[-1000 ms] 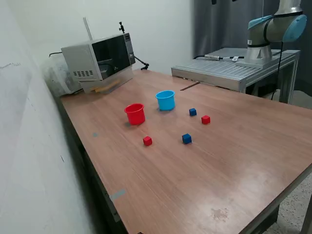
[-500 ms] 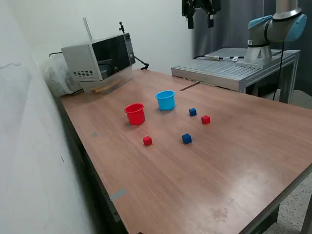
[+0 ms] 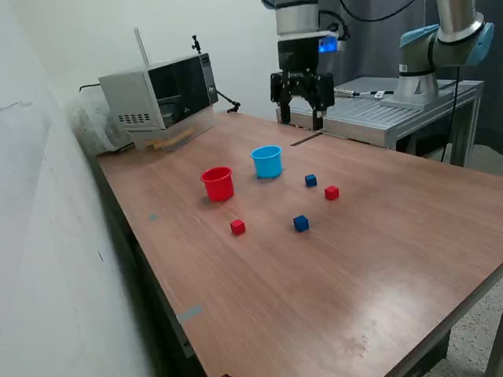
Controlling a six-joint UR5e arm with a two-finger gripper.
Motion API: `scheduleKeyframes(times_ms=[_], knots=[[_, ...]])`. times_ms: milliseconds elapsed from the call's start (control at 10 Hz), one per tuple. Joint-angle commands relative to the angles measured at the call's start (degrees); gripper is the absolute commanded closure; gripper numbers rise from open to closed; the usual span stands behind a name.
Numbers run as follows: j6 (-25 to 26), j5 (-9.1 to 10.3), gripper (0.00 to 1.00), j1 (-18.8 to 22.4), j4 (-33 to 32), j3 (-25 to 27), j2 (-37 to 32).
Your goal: Place red objects in the red bin, and blue objects in the blue bin.
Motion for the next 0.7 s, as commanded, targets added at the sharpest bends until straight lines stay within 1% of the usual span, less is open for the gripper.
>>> scheduleKeyframes(times_ms=[0,100,300,400,500,600], knots=[[-0.44,-0.25,0.00,0.43,-4.15,-6.99,11.80],[-0.70,-0.25,0.00,0.26,-4.24,-8.84,14.09],[-2.80,-0.34,0.00,-0.27,-5.64,-10.61,15.26],[-3.16,-0.43,0.00,-1.23,-5.56,-12.80,16.48],[-4.91,-0.51,0.00,-2.28,-5.56,-14.56,17.71],[-5.71,-0.95,0.00,-3.25,-5.65,-15.27,18.59]])
